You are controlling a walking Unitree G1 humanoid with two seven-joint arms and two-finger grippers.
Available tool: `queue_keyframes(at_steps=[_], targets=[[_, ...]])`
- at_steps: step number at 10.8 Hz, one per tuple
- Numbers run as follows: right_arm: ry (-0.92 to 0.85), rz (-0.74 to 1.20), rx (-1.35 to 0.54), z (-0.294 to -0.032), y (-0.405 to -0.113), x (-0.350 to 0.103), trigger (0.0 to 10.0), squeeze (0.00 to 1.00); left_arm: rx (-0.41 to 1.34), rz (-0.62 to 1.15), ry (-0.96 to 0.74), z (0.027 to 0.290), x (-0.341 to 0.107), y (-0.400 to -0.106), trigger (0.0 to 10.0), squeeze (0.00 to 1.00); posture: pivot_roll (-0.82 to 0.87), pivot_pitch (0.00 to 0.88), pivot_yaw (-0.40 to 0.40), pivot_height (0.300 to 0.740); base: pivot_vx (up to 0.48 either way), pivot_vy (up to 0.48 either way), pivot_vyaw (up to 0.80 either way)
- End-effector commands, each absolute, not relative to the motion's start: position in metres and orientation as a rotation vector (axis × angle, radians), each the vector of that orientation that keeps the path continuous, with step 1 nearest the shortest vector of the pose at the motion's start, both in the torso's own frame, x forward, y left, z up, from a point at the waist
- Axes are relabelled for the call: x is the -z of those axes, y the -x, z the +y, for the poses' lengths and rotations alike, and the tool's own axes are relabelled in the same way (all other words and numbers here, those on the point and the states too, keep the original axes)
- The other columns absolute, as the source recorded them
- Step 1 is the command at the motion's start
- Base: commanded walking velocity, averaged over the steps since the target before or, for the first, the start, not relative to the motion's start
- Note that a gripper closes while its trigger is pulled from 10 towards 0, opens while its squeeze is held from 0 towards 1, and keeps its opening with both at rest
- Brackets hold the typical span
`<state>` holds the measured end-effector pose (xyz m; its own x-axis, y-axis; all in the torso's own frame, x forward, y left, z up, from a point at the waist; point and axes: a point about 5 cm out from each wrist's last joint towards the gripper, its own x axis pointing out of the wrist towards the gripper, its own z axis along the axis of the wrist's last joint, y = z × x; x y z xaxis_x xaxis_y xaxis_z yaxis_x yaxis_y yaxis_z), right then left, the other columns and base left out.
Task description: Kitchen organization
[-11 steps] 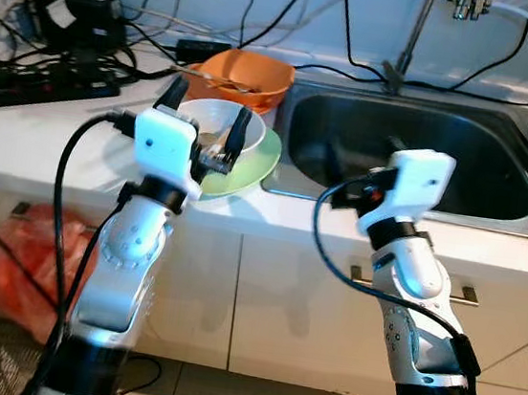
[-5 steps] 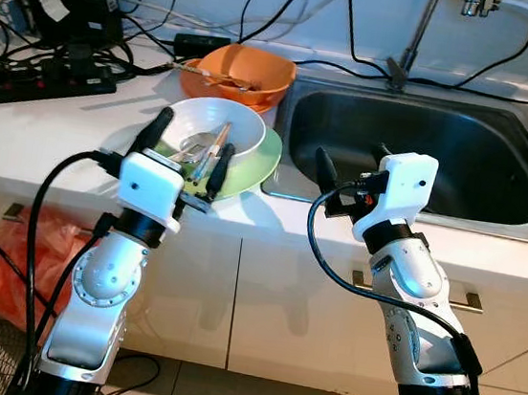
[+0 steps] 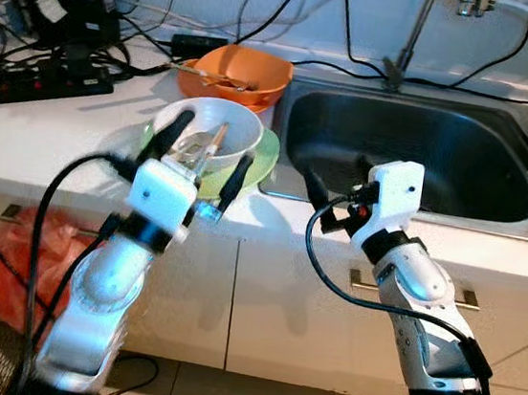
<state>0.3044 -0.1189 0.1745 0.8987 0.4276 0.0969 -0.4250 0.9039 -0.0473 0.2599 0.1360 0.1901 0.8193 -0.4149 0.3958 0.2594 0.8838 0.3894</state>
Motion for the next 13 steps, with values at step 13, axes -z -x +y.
queue_keyframes(at_steps=[13], targets=[[0.022,0.000,-0.695,-0.100,-0.282,-0.162,10.0,0.00,0.464,-0.412,-0.405,0.130,-0.166,-0.274,10.0,0.00,0.04,0.004,-0.004,0.740,0.000,0.000,0.00]])
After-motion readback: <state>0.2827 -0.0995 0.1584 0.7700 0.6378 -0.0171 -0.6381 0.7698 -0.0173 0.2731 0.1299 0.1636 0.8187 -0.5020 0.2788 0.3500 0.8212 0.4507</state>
